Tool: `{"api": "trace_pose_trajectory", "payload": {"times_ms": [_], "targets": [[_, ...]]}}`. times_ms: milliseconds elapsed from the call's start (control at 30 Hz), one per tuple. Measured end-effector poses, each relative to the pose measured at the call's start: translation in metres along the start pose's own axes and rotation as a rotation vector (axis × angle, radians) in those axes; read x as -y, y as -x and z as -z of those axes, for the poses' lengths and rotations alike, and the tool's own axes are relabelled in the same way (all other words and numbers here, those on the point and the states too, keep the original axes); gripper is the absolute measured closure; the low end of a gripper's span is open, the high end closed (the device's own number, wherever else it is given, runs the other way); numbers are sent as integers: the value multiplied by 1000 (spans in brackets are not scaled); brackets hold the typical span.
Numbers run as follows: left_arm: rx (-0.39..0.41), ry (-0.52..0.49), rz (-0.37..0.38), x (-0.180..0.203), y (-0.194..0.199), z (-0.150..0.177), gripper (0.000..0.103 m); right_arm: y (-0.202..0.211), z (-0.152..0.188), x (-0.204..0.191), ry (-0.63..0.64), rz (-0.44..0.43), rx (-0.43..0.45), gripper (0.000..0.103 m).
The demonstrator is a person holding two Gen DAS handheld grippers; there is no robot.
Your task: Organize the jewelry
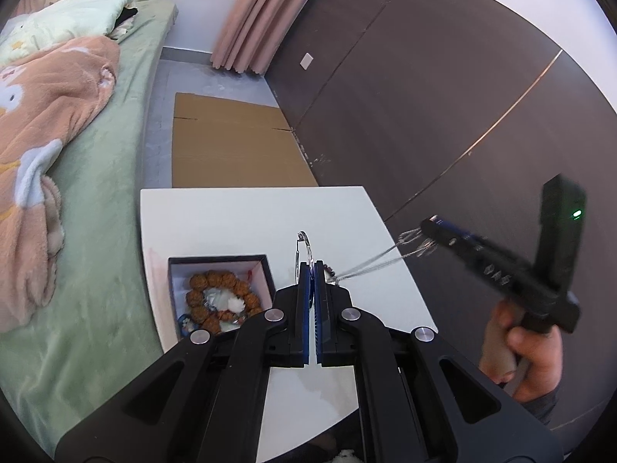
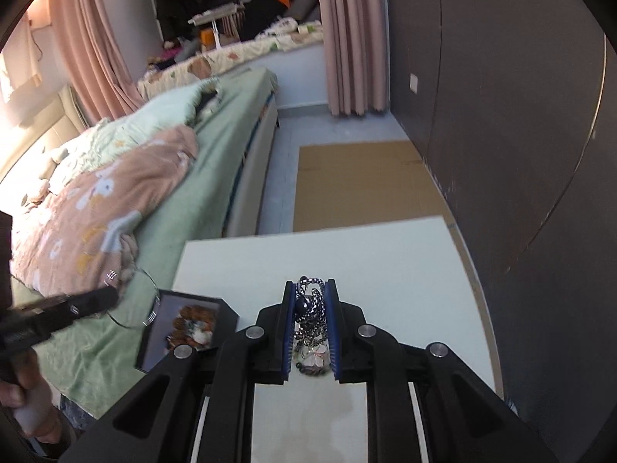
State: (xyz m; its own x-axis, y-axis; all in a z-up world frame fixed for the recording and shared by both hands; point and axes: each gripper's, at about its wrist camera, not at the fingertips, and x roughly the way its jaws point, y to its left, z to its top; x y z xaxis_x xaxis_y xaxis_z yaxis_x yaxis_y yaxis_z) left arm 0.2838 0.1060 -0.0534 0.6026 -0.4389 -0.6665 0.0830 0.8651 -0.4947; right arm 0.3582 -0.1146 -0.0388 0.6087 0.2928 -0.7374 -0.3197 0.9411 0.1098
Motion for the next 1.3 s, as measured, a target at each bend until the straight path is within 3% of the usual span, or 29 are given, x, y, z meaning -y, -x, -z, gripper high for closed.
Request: {"api": "trace_pose_trajectory", "payload": {"times_ms": [333, 367, 433, 467, 500, 567, 867, 1167, 1200, 1233, 1267, 1300], "targets": [[-36, 16, -21, -2, 5, 8, 99, 54, -29, -18, 45, -26, 125, 88], [-50, 21, -23, -3, 2, 8, 96, 58, -31, -19, 46, -30, 134, 88], [-62, 40, -36, -6, 0, 9, 71, 65, -34, -22, 47, -40, 146, 88], [-55, 54, -51, -9, 2, 8, 51, 69, -37, -24, 49, -51, 155, 88], [-42, 62, -62, -11, 5, 7, 45, 72, -38, -27, 51, -59, 160, 88], [-25, 77, -65, -14, 14, 4, 44, 78, -41, -34, 60, -82, 170, 88], [85, 85, -116, -17, 56, -3, 14, 87, -41, -77, 130, -165, 177, 88], [112, 120, -162, -29, 74, -3, 9, 68, -32, -119, 177, -250, 121, 87], [117, 119, -165, -28, 74, -3, 7, 62, -30, -121, 180, -257, 100, 85], [124, 115, -167, -28, 76, -2, 6, 57, -28, -123, 185, -260, 79, 74], [125, 108, -171, -28, 76, -1, 6, 51, -24, -122, 181, -254, 64, 39], [120, 108, -175, -28, 75, 0, 6, 50, -21, -119, 171, -239, 80, 28]]}}
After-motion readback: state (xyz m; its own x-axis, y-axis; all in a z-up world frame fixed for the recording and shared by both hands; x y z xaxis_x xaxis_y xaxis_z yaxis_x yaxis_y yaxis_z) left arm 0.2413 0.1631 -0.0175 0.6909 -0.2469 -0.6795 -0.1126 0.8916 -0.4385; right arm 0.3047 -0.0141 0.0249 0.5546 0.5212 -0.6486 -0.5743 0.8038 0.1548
